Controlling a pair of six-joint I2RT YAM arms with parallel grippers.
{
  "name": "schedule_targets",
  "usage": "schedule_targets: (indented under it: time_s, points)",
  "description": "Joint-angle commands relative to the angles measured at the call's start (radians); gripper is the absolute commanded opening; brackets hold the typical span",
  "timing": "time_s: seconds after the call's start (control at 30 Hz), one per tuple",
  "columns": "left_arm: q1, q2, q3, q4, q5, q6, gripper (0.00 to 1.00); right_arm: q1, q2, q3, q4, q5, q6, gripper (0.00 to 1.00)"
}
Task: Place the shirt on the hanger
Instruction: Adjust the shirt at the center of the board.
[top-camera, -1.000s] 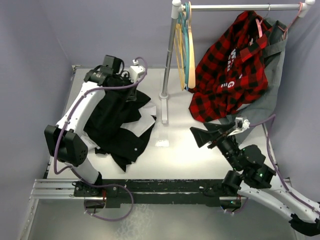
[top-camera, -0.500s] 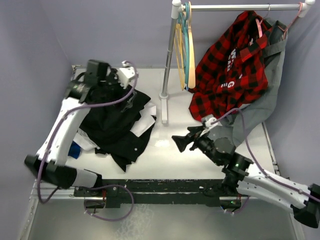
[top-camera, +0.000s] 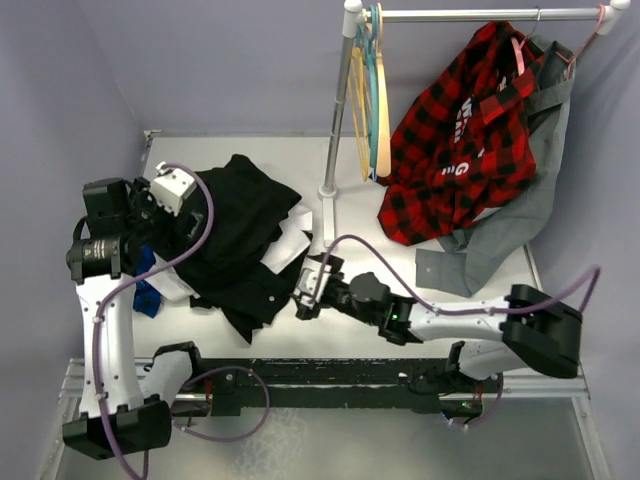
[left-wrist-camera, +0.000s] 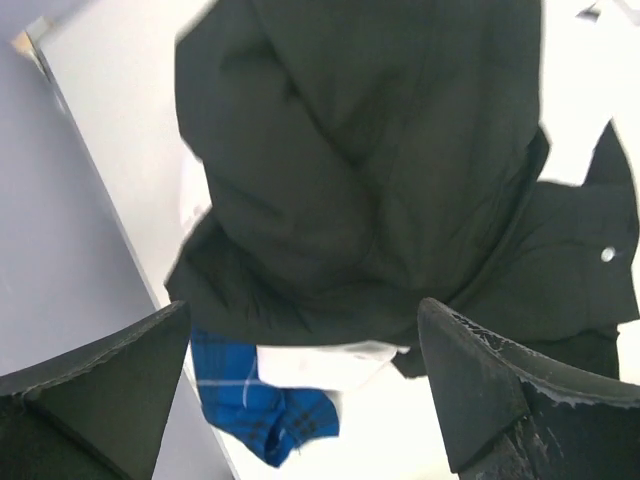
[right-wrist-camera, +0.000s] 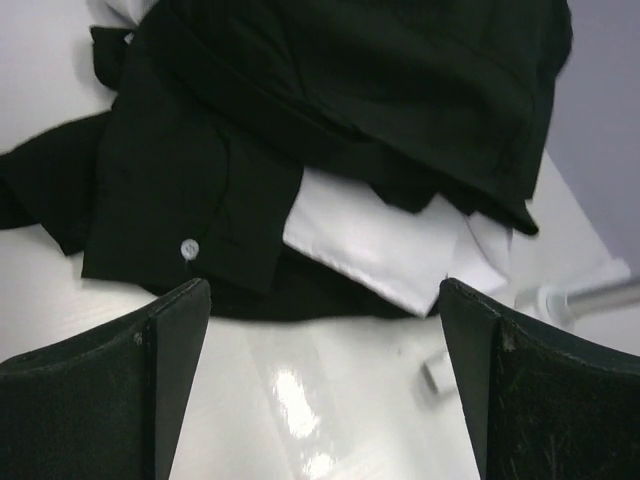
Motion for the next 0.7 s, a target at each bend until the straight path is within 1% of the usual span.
schedule_targets:
  time_s: [0.0,0.07,0.17,0.23,0.3,0.4,0.57,0.6,0.67]
  points:
    - [0.159,0.018,-0.074,0.055,0.139,0.091,0.95,-0.010,0.147,0.173,0.163,-0.157,-0.176,0.96]
    - [0.275,0.044,-0.080,0.040,0.248,0.131,0.94,-0.031,0.217,0.237,0.157,-0.213,-0.181,0.94]
    - [0.449,0.102,-0.055,-0.041,0.423,0.223,0.93,-0.055,0.306,0.322,0.146,-0.279,-0.190,0.93]
    - [0.529,0.142,-0.032,-0.106,0.494,0.291,0.92,-0.065,0.359,0.373,0.125,-0.312,-0.204,0.93]
    - [0.590,0.167,-0.018,-0.154,0.532,0.347,0.92,-0.074,0.406,0.415,0.109,-0.340,-0.215,0.94]
    - [0.646,0.182,-0.014,-0.189,0.553,0.410,0.92,-0.089,0.472,0.474,0.071,-0.393,-0.216,0.93]
    - [0.705,0.200,-0.009,-0.235,0.571,0.475,0.92,-0.096,0.550,0.540,0.018,-0.443,-0.225,0.93]
    - [0.712,0.204,-0.009,-0.244,0.576,0.485,0.93,-0.097,0.565,0.564,0.007,-0.450,-0.227,0.92]
    - [0.719,0.213,-0.011,-0.257,0.588,0.498,0.93,-0.107,0.591,0.595,-0.022,-0.466,-0.226,0.85]
